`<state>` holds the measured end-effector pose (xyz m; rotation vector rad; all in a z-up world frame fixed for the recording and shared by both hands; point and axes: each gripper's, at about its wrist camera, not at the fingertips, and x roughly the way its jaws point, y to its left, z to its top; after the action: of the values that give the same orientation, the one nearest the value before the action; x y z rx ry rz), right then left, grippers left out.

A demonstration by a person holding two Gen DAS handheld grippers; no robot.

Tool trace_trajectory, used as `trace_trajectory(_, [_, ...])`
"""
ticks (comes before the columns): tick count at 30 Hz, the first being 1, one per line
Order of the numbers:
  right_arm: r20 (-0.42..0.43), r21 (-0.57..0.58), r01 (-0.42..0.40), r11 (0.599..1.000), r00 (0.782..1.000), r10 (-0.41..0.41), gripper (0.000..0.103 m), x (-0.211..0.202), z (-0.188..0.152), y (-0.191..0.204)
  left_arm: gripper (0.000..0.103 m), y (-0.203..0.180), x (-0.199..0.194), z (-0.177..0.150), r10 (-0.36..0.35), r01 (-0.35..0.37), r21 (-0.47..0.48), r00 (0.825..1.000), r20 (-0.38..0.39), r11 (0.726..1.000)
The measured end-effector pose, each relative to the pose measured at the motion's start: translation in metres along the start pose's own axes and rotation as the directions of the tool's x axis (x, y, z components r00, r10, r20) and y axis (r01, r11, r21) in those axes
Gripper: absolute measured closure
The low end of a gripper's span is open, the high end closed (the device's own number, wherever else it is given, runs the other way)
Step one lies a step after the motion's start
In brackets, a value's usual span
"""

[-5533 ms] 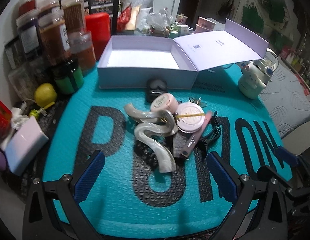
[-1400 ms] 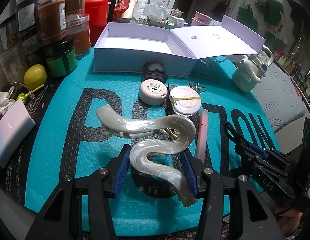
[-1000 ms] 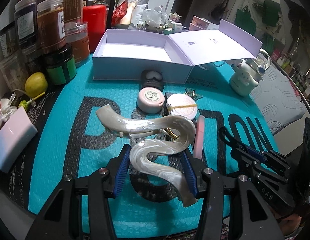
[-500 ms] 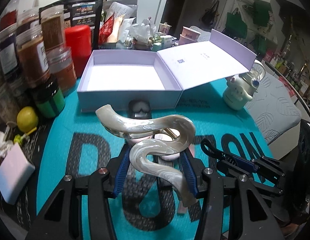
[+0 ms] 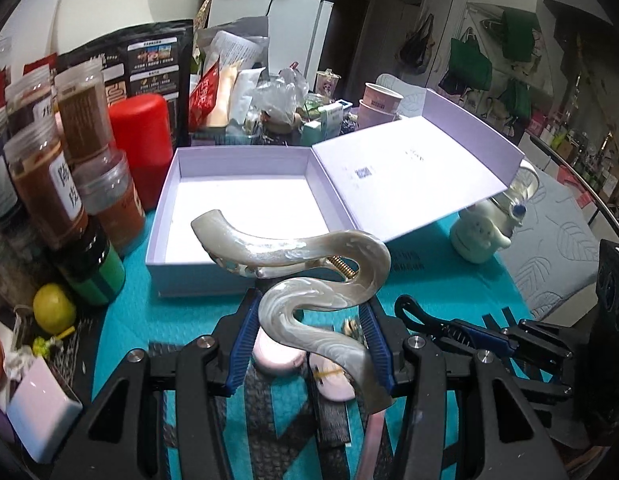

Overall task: Organize rigid objects
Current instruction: 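Lift both held clips and carry them over the open white box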

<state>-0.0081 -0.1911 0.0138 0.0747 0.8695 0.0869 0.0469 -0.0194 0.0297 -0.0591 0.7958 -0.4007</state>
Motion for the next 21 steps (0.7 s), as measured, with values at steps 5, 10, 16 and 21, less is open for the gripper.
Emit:
trace_trajectory(5, [0.025, -0.020, -0.022, 1.000, 0.999, 0.022, 0.083, 0.000, 0.018, -0.001, 0.053, 0.004, 0.005, 0.016, 0.007, -0.007, 0.007, 1.000, 0.011, 1.000])
trace_trajectory(10, [0.042, -0.049, -0.046, 0.998, 0.998, 0.049, 0.083, 0.003, 0.038, 0.000, 0.053, 0.008, 0.007, 0.032, 0.018, -0.018, 0.015, 1.000, 0.025, 1.000])
trace_trajectory(16, [0.055, -0.069, -0.063, 0.996, 0.996, 0.067, 0.083, 0.011, 0.061, 0.000, 0.053, 0.013, 0.011, 0.051, 0.025, -0.026, 0.032, 0.999, 0.047, 0.999])
trace_trajectory(21, [0.057, -0.066, -0.077, 0.995, 0.995, 0.081, 0.083, 0.023, 0.078, -0.003, 0.053, 0.017, 0.020, 0.068, 0.018, -0.021, 0.046, 0.998, 0.062, 0.999])
